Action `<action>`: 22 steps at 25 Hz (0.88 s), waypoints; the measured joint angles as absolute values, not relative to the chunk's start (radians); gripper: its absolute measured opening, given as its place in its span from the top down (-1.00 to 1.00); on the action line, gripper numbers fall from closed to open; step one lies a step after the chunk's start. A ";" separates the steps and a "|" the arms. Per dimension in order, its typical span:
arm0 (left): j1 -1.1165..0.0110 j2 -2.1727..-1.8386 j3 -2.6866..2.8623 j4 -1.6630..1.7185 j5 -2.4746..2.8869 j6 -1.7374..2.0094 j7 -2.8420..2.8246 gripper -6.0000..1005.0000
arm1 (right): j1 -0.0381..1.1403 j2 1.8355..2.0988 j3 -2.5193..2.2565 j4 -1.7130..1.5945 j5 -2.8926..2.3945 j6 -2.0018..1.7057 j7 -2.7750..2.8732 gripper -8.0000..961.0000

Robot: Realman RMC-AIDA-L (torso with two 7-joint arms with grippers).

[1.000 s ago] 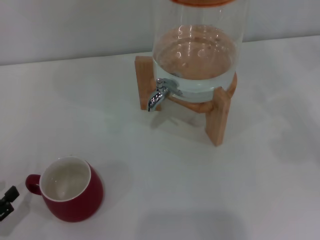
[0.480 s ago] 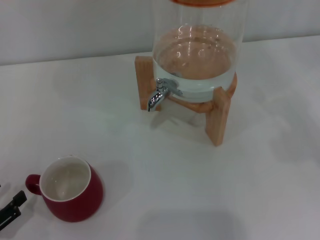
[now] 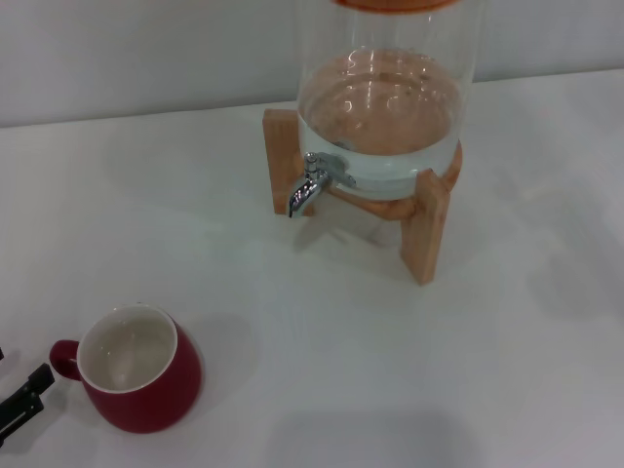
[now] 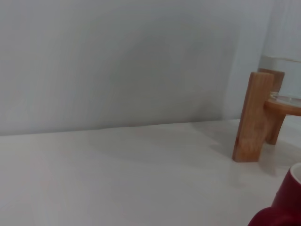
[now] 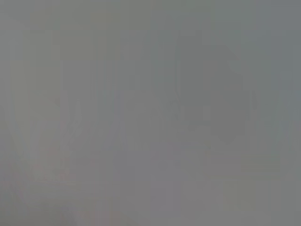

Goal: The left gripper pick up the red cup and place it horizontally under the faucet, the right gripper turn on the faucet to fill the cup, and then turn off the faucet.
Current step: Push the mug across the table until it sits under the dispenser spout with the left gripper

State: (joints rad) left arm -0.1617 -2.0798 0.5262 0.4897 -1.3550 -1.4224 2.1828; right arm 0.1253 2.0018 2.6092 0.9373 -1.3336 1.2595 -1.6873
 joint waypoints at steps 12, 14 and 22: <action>-0.183 -2.081 0.528 0.488 -1.322 -1.414 2.171 -0.54 | 0.123 2.002 2.609 0.936 -1.331 1.261 -1.687 -0.50; -0.184 -2.082 0.528 0.489 -1.322 -1.414 2.171 -0.54 | 0.122 2.002 2.609 0.936 -1.331 1.261 -1.687 -0.50; -0.196 -2.082 0.528 0.488 -1.317 -1.403 2.171 -0.54 | 0.122 2.002 2.609 0.936 -1.331 1.261 -1.687 -0.50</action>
